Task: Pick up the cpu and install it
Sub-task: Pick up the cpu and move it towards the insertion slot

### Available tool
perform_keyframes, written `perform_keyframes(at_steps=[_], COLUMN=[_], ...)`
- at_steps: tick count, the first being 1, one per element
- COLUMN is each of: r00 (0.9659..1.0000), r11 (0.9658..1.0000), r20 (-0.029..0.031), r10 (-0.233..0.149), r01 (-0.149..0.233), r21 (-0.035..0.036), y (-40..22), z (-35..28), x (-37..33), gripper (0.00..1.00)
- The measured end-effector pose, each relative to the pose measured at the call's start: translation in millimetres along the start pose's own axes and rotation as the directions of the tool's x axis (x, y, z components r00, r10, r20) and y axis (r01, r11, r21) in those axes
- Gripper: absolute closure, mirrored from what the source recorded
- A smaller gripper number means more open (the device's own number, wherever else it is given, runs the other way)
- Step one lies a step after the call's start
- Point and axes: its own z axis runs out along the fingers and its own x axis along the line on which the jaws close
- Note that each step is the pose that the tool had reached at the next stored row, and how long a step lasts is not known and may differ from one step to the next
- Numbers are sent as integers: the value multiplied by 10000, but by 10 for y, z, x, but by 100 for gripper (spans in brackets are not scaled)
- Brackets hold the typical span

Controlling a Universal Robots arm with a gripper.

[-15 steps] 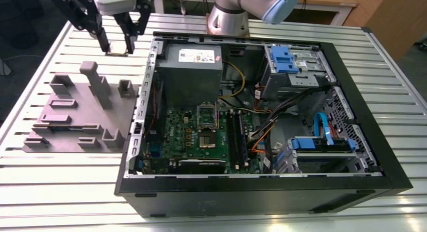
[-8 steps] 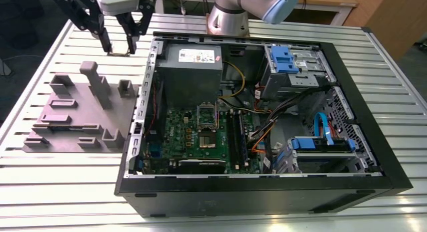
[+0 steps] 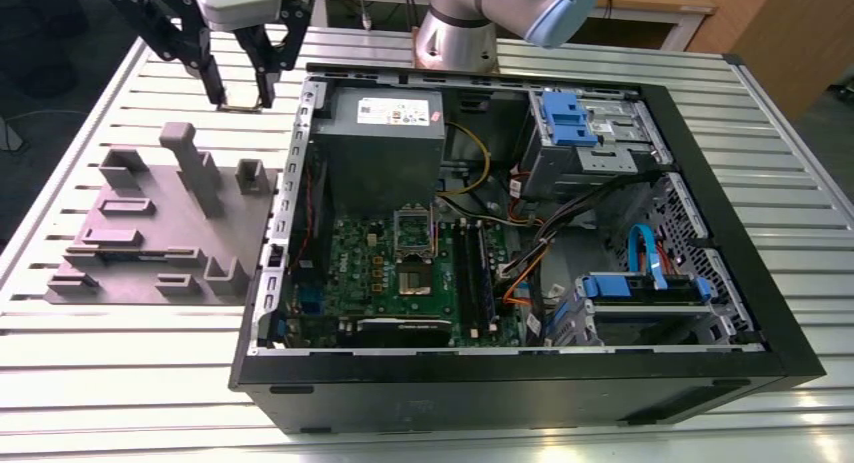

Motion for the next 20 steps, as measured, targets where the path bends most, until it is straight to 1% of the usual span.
perform_keyframes(at_steps=[3,8,13,17,20], r00=[10000,10000,10000,10000,10000], r11=[10000,10000,10000,10000,10000], r20=[0,0,1,1,1], r10=[1,1,0,0,0], r01=[-1,-1,0,0,0], r21=[0,0,-1,-1,-1], y=[0,1,2,3,-5], z=[0,-1,-2,-4,-3], x=[-11,-49,-107,-169,-191], gripper=[53,53,53,53,53])
